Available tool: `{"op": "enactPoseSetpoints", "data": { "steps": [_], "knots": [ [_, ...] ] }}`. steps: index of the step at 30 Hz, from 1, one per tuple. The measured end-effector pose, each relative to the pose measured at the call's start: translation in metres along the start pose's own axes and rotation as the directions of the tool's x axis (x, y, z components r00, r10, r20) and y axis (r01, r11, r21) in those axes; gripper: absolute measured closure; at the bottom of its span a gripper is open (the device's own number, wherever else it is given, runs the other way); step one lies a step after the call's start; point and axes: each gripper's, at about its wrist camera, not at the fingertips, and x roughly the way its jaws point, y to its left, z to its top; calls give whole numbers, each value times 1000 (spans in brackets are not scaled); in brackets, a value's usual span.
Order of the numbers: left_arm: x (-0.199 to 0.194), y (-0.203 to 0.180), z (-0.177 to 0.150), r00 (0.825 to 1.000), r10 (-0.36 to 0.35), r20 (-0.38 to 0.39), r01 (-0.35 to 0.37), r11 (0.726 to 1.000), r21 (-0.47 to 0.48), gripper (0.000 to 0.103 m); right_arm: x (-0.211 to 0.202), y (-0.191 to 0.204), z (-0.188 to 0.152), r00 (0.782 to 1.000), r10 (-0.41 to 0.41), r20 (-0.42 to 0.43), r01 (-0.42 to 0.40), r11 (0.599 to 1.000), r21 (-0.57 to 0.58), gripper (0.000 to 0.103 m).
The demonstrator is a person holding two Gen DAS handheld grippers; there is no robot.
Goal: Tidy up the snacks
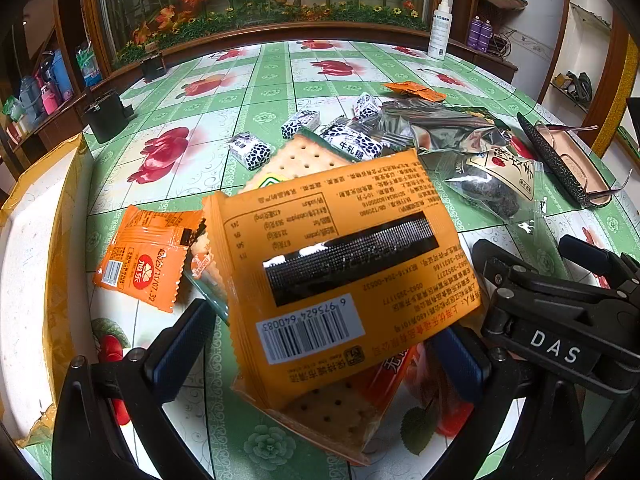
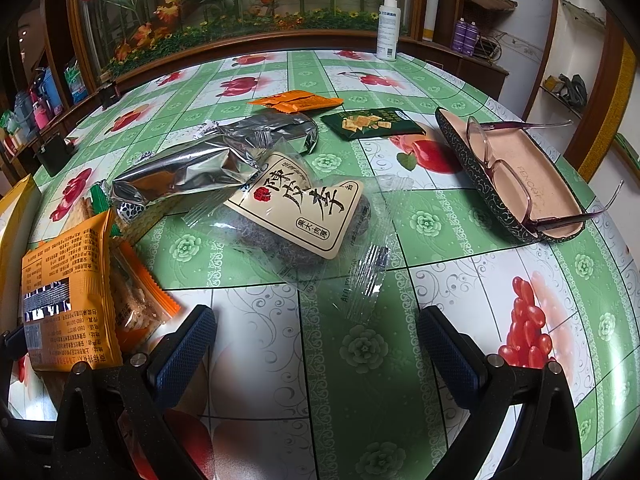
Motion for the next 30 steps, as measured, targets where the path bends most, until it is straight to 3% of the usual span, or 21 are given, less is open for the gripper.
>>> {"op": "enactPoseSetpoints", "data": {
  "steps": [6, 13, 17, 20, 25, 28, 30],
  "knots": [
    [-1, 2, -1, 1000, -13, -14, 14, 1000, 18, 0, -2, -1, 0, 1000, 14, -21, -15, 1000, -19, 1],
    [-11, 14, -13, 996, -49, -74, 54, 996, 64, 0, -10, -2, -13, 996, 87, -14, -88, 991, -105, 1],
    [-27, 18, -34, 993, -103, -53, 107, 990, 92, 0, -11, -2, -14, 995, 97, -18, -98, 989, -108, 1],
    [-46, 24, -39, 992, -121, 21, 119, 988, 97, 0, -13, -3, -15, 994, 111, -16, -112, 988, -103, 1],
    [-69, 37, -47, 972, -219, 83, 211, 973, 93, 0, -21, -19, -14, 967, 255, 12, -254, 967, -31, 5],
    [-79, 48, -52, 962, -257, 96, 250, 965, 80, 0, -32, -27, -15, 933, 357, 52, -357, 934, -7, 5],
    [-83, 54, -53, 960, -261, 102, 255, 964, 71, 0, -43, -23, -16, 918, 386, 87, -384, 922, -39, 5]
  ]
}}
